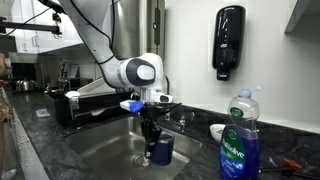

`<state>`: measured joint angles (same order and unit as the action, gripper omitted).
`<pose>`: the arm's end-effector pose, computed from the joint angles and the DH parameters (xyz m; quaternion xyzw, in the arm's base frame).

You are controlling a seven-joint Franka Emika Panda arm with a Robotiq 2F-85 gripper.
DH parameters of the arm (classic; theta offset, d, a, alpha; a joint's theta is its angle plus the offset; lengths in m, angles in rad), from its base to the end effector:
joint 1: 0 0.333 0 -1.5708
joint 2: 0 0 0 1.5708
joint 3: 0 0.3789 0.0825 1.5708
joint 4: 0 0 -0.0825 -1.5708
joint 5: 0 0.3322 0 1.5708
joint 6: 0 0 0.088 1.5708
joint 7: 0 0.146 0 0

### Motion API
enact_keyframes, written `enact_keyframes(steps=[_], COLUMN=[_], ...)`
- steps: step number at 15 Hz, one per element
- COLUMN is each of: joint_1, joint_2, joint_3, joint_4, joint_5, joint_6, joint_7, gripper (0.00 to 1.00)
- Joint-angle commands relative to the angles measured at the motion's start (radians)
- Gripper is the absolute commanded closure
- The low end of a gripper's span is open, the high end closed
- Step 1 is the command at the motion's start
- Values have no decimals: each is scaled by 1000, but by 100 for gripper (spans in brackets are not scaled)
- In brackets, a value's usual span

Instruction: Put the blue cup under the tap in the sink and fill it with water

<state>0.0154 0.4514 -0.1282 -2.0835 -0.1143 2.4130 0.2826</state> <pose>0.5631 -0.0643 0.2587 0.9853 -0.1469 -0.0544 0.0685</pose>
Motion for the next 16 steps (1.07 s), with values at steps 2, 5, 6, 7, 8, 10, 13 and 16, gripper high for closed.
enact_keyframes(steps=[2, 5, 6, 7, 8, 10, 13, 16], joint_1=[-15, -9, -6, -2, -2, 0, 3, -1], joint_2=[63, 102, 115, 131, 146, 176, 232, 285], joint_3=[30, 37, 36, 32, 29, 27, 21, 17], joint_4=[71, 100, 106, 113, 120, 131, 159, 195], joint_5=[65, 90, 90, 86, 84, 84, 84, 91], joint_6=[-1, 17, 34, 53, 66, 96, 142, 161], joint_7=[-24, -13, -10, -6, -4, -3, 1, 0], gripper=[96, 96, 96, 96, 96, 96, 96, 96])
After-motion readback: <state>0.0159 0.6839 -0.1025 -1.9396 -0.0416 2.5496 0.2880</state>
